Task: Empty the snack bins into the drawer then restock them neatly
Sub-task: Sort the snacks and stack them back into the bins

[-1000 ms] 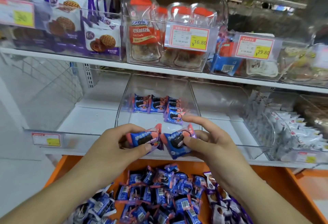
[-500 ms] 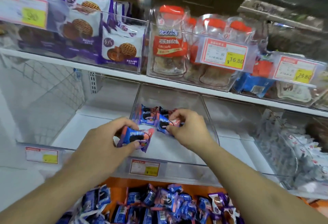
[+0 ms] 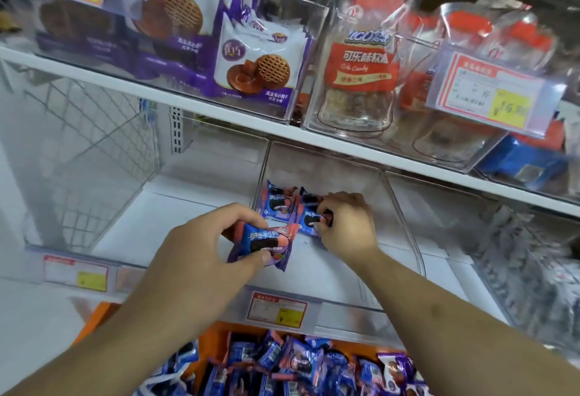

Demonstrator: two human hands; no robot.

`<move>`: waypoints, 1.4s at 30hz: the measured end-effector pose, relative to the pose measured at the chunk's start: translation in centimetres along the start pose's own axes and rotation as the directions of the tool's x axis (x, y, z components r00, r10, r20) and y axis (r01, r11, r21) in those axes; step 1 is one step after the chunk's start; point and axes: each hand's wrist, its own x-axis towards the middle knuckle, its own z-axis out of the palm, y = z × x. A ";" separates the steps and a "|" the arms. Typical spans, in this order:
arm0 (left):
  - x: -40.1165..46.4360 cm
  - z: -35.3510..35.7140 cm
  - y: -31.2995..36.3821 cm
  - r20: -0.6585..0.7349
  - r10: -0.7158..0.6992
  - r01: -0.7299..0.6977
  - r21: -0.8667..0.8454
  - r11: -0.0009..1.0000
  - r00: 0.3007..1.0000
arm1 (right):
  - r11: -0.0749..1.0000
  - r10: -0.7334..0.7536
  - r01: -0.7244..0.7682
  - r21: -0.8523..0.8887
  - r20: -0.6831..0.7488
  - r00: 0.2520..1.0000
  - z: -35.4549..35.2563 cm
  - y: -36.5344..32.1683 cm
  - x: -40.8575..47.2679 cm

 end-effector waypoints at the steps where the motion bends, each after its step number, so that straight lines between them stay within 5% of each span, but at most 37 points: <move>1: 0.0 -0.1 0.0 0.006 -0.005 0.005 -0.006 1.000 1.000 | 1.000 -0.001 0.002 -0.008 0.038 0.999 -0.3 -0.1 -0.2; 3: -0.1 -0.2 0.1 0.021 -0.004 0.004 -0.007 1.000 1.000 | 0.999 -0.029 0.025 0.043 0.081 0.996 -1.6 -0.8 -0.5; 5: -0.1 -0.5 0.3 0.029 -0.007 0.007 -0.008 1.000 1.000 | 0.947 -0.031 0.012 0.321 0.055 0.998 -4.5 -2.2 -1.4; 7: -0.2 -0.6 0.7 0.014 -0.013 0.013 -0.014 1.000 1.000 | 0.702 -0.037 -0.086 0.707 0.157 0.987 -8.7 -4.1 -3.5; 9: -0.3 -0.6 0.9 0.004 -0.013 0.013 -0.032 0.999 1.000 | 0.478 -0.189 -0.095 0.873 0.208 0.960 -12.1 -5.6 -5.7; 12: -0.4 -0.5 1.2 0.016 0.008 -0.007 -0.054 0.998 1.000 | 0.576 -0.268 -0.010 0.817 0.200 0.943 -13.5 -6.8 -7.5; 19: -1.0 -0.9 0.1 0.108 0.139 -0.162 0.242 0.957 0.984 | 0.792 0.058 -0.121 0.598 0.124 0.991 -9.0 -5.1 -4.8; 28: -0.1 -0.7 -2.1 0.139 0.205 -0.239 0.319 0.917 0.969 | 0.950 -0.157 0.152 0.273 -0.003 0.988 1.0 -5.0 1.5; 32: 0.1 -0.3 -2.7 0.136 0.223 -0.256 0.322 0.911 0.965 | 0.970 -0.156 0.162 0.180 -0.048 0.987 2.3 -4.5 2.0; 37: 0.3 -0.4 -2.6 0.122 0.257 -0.284 0.336 0.898 0.959 | 0.965 -0.141 0.123 0.231 0.063 0.988 0.2 -4.2 1.1; 42: -2.0 -0.8 0.1 0.173 0.351 -0.390 0.313 0.866 0.920 | 0.883 -0.146 0.154 0.443 -0.053 0.988 -7.1 -4.4 -4.9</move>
